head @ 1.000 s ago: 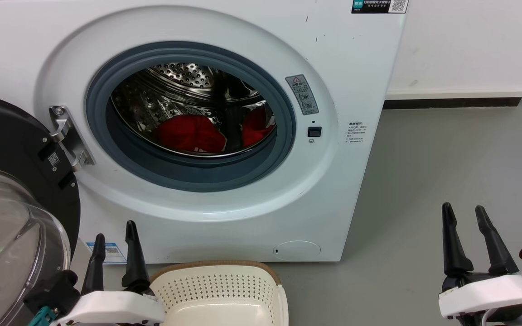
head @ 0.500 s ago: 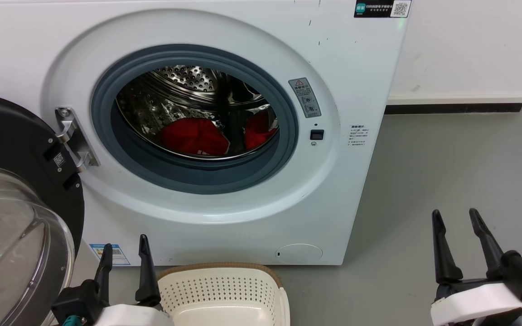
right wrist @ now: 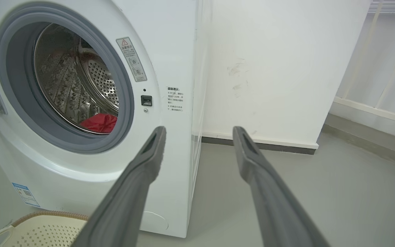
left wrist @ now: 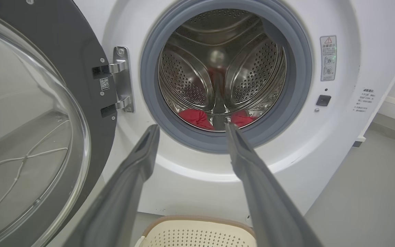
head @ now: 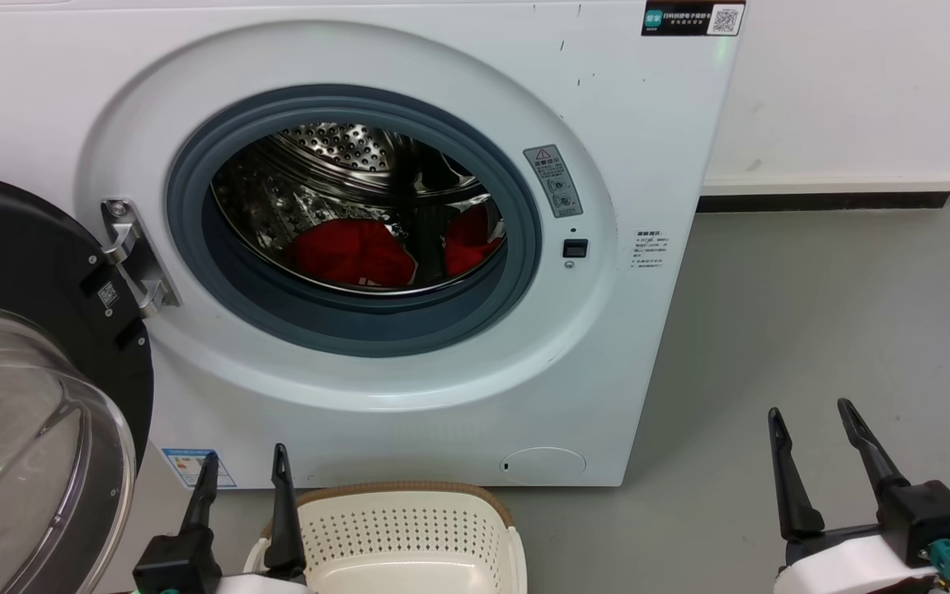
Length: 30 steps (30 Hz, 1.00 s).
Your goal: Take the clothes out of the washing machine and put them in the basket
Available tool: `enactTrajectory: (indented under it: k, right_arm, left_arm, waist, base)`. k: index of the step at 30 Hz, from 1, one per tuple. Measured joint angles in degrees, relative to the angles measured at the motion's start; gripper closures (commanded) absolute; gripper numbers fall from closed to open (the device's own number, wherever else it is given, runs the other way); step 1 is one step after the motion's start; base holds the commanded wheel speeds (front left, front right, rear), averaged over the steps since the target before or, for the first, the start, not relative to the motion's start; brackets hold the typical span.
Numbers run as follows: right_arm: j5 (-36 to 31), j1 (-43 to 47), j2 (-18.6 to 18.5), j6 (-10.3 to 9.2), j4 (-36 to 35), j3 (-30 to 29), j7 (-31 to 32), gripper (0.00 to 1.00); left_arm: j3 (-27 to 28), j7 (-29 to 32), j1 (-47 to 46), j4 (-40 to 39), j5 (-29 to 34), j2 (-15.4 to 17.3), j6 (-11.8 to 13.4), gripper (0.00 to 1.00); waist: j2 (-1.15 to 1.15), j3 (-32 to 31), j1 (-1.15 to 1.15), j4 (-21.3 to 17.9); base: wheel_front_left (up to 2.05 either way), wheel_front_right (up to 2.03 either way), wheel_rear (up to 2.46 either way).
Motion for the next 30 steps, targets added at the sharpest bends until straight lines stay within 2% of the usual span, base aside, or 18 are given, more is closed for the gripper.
enactTrajectory:
  k: [13, 30]
  right_arm:
    - [-4.4, 0.3, 0.0, 0.00, -0.7, -0.7, -1.5, 0.00]
    - [-10.0, 0.9, -0.1, 0.01, -1.4, 0.9, -3.0, 0.00]
  left_arm:
    - [-0.6, -1.5, 0.6, 0.0, 4.3, -0.5, 0.0, 0.00]
    - [2.6, -3.0, 1.5, 0.1, 9.7, -2.7, -3.6, 0.00]
  waist:
    - [0.00, -0.2, 0.00, -0.3]
    - [0.00, -0.4, -0.01, -0.4]
  base:
    - [0.00, 0.00, 0.00]
    - [0.00, 0.00, 0.00]
